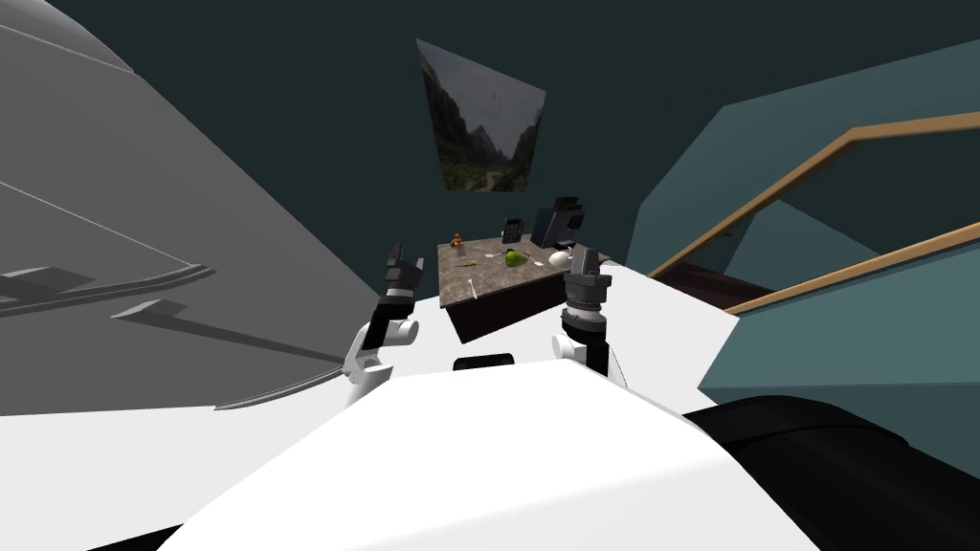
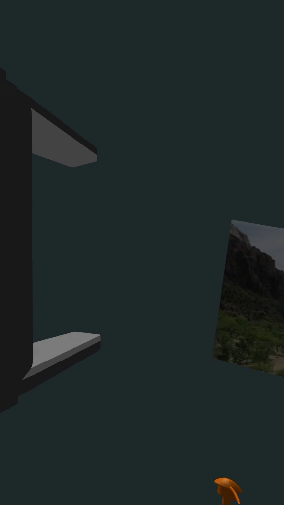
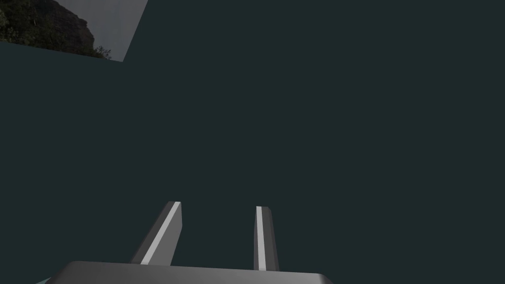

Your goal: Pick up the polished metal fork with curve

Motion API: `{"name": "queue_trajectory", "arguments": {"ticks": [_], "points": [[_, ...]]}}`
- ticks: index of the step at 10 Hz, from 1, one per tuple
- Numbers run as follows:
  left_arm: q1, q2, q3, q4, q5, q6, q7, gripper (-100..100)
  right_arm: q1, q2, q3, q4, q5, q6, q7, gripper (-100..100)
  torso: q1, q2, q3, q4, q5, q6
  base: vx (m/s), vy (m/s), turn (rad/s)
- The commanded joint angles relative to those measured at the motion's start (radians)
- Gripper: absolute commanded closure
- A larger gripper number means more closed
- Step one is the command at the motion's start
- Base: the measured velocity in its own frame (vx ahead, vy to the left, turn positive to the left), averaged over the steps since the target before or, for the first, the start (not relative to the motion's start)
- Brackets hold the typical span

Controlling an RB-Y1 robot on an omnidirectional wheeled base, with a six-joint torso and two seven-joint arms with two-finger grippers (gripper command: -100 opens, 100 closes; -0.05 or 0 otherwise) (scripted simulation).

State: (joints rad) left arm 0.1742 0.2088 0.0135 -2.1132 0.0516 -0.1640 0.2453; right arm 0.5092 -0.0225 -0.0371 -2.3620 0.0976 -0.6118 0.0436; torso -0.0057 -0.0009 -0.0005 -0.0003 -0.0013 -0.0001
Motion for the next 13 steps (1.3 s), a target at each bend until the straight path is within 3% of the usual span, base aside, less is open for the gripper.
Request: {"name": "queue_trajectory", "arguments": {"ticks": [1, 4, 6, 7, 8, 11, 12, 13], "points": [[-0.049, 0.010, 0.006, 0.028, 0.009, 0.019, 0.014, -100, 0.000, 0.000, 0.000, 0.000, 0.000, 0.000, 0.000, 0, 0.000, 0.000, 0.000, 0.000, 0.000, 0.000, 0.000, -0.076, 0.014], [-0.139, 0.045, 0.025, 0.112, 0.045, 0.095, 0.061, -100, 0.000, 0.000, 0.000, 0.000, 0.000, 0.000, 0.000, 0, 0.001, 0.000, 0.000, 0.000, 0.000, 0.000, 0.011, -0.083, 0.014], [-0.168, 0.045, 0.025, 0.123, 0.045, 0.095, 0.061, -100, 0.000, 0.000, 0.000, 0.000, 0.000, 0.000, 0.000, 0, 0.000, -0.001, 0.000, 0.000, 0.000, 0.000, 0.014, -0.059, 0.009], [-0.208, 0.062, 0.036, 0.169, 0.063, 0.136, 0.087, -100, 0.000, 0.000, 0.000, 0.000, 0.000, 0.000, 0.000, 0, 0.003, 0.000, 0.000, 0.000, 0.000, 0.000, 0.008, -0.055, 0.017], [-0.228, 0.062, 0.036, 0.175, 0.063, 0.136, 0.087, -100, 0.000, 0.000, 0.000, 0.000, 0.000, 0.000, 0.000, 0, 0.002, 0.000, 0.000, 0.000, 0.000, 0.000, 0.011, -0.065, 0.021], [-0.327, 0.095, 0.058, 0.279, 0.100, 0.214, 0.140, -100, 0.000, 0.000, 0.000, 0.000, 0.000, 0.000, 0.000, 0, 0.000, -0.001, -0.001, 0.000, 0.000, 0.000, 0.025, -0.092, 0.030], [-0.348, 0.095, 0.058, 0.286, 0.100, 0.223, 0.140, -100, 0.000, 0.000, 0.000, 0.000, 0.000, 0.000, 0.000, 0, 0.000, -0.001, -0.001, 0.000, 0.000, 0.000, 0.015, -0.086, 0.020], [-0.385, 0.111, 0.070, 0.324, 0.118, 0.266, 0.168, -100, 0.000, 0.000, 0.000, 0.000, 0.000, 0.000, 0.000, 0, 0.000, -0.001, 0.000, 0.000, 0.000, 0.000, 0.013, -0.101, 0.031]]}}
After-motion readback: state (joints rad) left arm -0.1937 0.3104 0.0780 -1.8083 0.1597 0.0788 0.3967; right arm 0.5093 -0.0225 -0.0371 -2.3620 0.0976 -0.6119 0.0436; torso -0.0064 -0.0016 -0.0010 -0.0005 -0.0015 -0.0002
